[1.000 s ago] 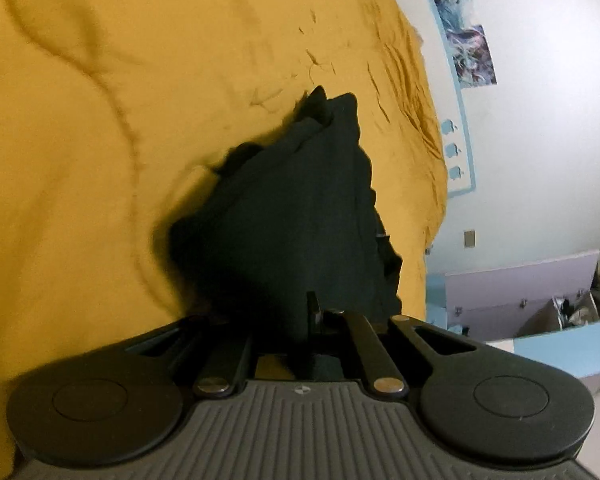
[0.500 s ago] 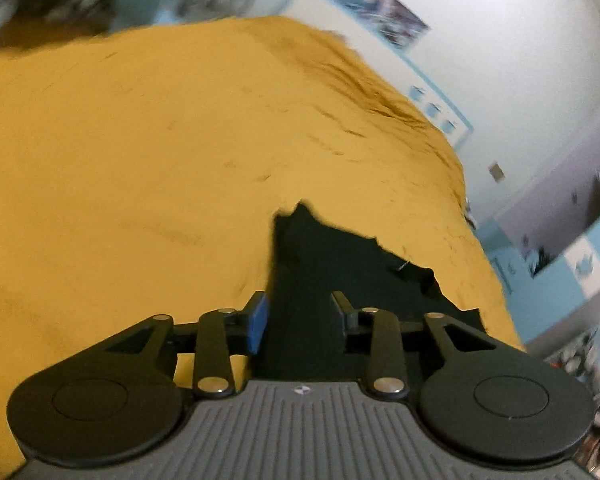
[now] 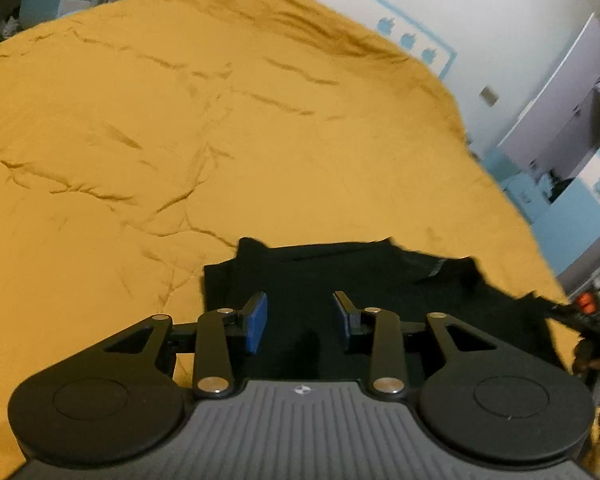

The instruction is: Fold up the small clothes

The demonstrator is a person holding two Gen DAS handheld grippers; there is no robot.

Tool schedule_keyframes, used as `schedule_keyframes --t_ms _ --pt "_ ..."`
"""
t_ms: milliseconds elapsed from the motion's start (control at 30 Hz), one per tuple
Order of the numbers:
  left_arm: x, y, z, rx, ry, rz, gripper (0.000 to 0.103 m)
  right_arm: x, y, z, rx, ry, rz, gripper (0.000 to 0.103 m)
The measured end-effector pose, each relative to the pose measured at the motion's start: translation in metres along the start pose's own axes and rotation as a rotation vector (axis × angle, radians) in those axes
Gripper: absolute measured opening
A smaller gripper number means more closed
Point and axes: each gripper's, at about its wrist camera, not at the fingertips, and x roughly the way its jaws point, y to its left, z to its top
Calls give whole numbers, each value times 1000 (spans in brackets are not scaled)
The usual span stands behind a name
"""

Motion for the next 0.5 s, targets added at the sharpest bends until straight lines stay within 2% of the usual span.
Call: schedule_keyframes --t_ms 133,300,433,500 --pt "12 16 -2 -33 7 -1 43 19 3 -2 -24 34 27 63" --pt "21 17 -1 -40 16 -5 43 23 11 -9 -29 4 32 63" --pt "7 14 1 -11 -22 65 43 19 13 -11 -38 -4 35 63" --pt "-2 14 2 12 -48 97 53 20 12 -11 -29 2 41 64"
